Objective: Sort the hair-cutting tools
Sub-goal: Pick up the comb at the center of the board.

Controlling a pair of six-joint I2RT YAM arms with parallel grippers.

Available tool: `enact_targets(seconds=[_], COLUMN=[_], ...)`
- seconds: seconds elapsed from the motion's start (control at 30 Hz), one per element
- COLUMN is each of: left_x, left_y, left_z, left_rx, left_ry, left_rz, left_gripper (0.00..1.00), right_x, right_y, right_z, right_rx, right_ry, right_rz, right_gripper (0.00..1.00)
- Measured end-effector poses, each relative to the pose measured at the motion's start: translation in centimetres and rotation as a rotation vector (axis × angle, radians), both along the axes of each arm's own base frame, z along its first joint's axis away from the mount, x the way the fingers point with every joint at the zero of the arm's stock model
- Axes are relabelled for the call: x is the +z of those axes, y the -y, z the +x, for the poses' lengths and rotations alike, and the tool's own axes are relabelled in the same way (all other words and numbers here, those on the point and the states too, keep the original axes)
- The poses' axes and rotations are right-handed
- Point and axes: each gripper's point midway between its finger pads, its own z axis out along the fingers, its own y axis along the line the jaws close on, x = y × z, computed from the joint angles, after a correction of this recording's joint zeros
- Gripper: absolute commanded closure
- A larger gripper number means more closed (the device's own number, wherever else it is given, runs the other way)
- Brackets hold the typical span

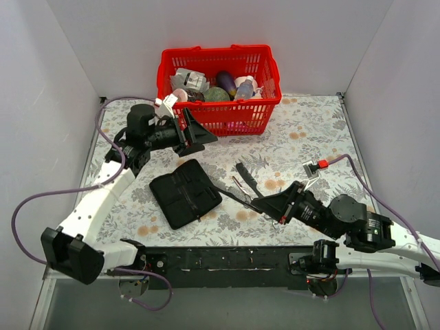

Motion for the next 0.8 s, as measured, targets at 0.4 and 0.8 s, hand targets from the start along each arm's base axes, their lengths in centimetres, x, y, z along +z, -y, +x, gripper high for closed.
enact_targets(seconds=[0.4, 0.8], left_x=[-18.4, -25.0], left_y=[-10.0, -18.5], left_z=[8.1, 10.6], left_rx=[0.502, 0.727], left_ry=[-0.241, -0.248], left_rz=[0.834, 1.326], left_gripper=[0.02, 0.02], right_x=[-8.3, -9.0], right_y=[-0.4, -2.3], right_z=[0.7, -0.2], right_rx=[-0.054, 0.017], right_ry=[-0.091, -0.099], right_rz=[-0.211, -0.235], right_gripper=[0.99, 0.99])
